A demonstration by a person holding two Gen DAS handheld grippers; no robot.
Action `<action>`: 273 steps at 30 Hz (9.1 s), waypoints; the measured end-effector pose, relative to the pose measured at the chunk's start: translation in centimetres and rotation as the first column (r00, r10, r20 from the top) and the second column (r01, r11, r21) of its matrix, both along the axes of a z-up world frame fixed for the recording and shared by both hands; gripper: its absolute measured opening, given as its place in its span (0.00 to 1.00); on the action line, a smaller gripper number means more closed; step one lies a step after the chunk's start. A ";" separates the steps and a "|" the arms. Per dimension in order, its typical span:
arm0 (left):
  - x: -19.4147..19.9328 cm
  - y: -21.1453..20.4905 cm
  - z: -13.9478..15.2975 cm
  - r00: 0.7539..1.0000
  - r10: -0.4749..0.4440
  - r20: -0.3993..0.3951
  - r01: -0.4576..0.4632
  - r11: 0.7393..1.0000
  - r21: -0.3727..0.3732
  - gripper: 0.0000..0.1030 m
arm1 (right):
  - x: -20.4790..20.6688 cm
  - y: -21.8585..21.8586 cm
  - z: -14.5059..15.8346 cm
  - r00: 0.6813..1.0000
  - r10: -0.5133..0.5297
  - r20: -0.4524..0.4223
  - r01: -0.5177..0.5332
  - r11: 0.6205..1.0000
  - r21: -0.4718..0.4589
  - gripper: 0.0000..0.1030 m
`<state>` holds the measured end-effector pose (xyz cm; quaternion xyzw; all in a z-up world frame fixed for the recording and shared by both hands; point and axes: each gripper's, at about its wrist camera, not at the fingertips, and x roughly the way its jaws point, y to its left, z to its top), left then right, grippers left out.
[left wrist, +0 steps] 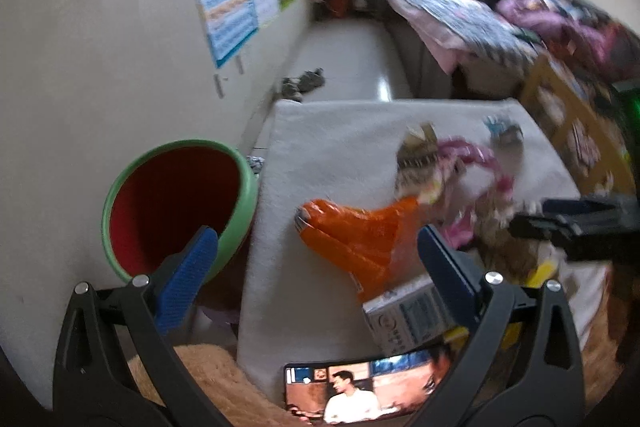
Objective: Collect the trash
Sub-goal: 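Grasp the white milk carton with the left gripper while the right gripper grasps crumpled brown paper, then lift and carry the carton and brown paper over the green bin with both grippers, then open both grippers to drop the carton and paper into the bin, then grasp the orange snack bag on the table with the left gripper, then grasp the pink Pocky bag with the right gripper while the left gripper lifts the orange bag, then carry the orange bag and pink bag over the green bin with both grippers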
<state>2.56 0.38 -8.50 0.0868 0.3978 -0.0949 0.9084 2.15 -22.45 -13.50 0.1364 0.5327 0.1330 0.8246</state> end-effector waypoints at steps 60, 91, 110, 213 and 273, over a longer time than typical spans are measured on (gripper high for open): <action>-0.6 -0.8 -1.0 0.986 -0.149 -0.073 0.130 0.966 -0.222 0.54 | -2.2 -0.6 6.6 0.969 -0.072 0.238 0.066 0.997 0.032 0.40; 9.7 20.6 -5.5 0.880 0.432 -0.197 -0.469 0.857 -0.216 0.58 | 12.8 24.2 2.4 0.947 0.276 0.164 -0.293 0.952 0.092 0.68; 15.6 19.5 -10.3 0.825 0.523 -0.215 -0.561 0.806 -0.189 0.73 | 4.1 12.4 0.6 0.995 0.100 0.027 -0.103 0.978 0.180 0.69; 4.6 5.3 -10.8 0.909 0.107 -0.403 -0.256 0.906 -0.338 0.47 | 6.7 -3.8 1.1 0.986 -0.119 0.116 0.136 0.979 -0.154 0.31; 1.7 17.4 -1.6 0.891 0.417 -0.181 -0.450 0.866 -0.220 0.45 | 5.0 17.9 5.7 0.964 0.208 0.167 -0.217 0.976 0.035 0.33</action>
